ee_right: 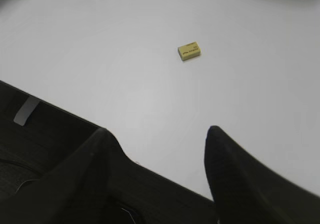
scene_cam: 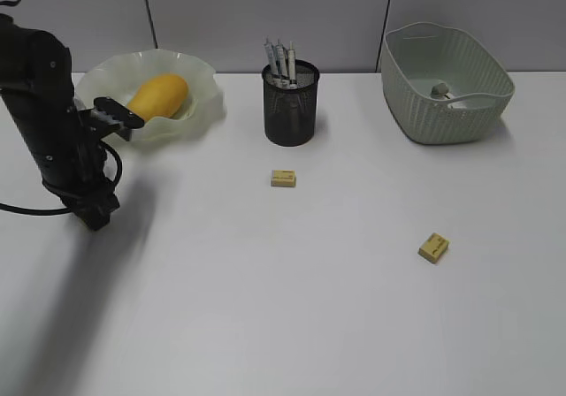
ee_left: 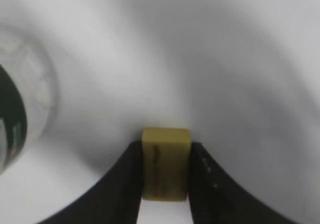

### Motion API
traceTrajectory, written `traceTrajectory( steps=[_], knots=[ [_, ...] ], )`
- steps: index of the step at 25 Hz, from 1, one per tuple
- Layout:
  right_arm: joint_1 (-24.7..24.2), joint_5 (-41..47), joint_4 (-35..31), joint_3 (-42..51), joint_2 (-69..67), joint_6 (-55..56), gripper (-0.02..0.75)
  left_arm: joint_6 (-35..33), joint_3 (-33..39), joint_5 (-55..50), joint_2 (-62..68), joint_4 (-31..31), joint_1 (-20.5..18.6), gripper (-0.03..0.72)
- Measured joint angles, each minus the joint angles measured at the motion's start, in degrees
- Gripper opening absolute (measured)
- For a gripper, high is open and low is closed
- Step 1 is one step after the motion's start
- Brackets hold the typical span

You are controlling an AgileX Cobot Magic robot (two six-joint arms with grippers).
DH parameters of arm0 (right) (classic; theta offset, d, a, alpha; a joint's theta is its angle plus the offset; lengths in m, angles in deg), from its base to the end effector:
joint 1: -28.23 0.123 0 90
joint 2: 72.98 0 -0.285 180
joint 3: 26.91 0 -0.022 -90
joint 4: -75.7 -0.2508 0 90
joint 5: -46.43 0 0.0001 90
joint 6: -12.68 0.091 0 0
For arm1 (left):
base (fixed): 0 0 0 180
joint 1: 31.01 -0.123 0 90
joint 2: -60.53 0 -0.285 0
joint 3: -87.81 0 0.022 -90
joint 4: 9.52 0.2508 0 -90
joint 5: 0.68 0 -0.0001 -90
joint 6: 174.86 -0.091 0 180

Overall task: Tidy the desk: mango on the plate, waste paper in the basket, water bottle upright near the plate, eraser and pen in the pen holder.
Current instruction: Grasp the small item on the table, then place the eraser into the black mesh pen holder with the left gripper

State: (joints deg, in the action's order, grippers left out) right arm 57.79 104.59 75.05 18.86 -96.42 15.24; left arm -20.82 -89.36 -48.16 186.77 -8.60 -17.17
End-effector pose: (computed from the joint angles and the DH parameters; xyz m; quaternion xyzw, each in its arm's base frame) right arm 0.0321 0.0192 0.2906 -0.2087 0.8717 0.1281 0.4244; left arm 0.3716 -0.0904 0.1210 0.3451 0.9380 0.0092 0.0293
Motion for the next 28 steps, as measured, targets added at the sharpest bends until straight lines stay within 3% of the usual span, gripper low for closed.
traceTrajectory(
  steps=[8, 14, 22, 28],
  knots=[
    [0.0, 0.0, 0.0, 0.0, 0.0, 0.0, 0.474, 3.0, -0.1, -1.2, -0.1, -0.4, 0.0, 0.207],
    [0.0, 0.0, 0.0, 0.0, 0.0, 0.0, 0.474, 3.4, -0.7, -2.7, -4.1, -6.2, 0.2, 0.204],
    [0.0, 0.0, 0.0, 0.0, 0.0, 0.0, 0.474, 3.4, -12.2, -2.9, -7.6, -12.3, 4.7, 0.204],
    [0.0, 0.0, 0.0, 0.0, 0.0, 0.0, 0.474, 3.4, -19.2, 8.4, -7.6, -19.8, 8.4, 0.204]
  ],
)
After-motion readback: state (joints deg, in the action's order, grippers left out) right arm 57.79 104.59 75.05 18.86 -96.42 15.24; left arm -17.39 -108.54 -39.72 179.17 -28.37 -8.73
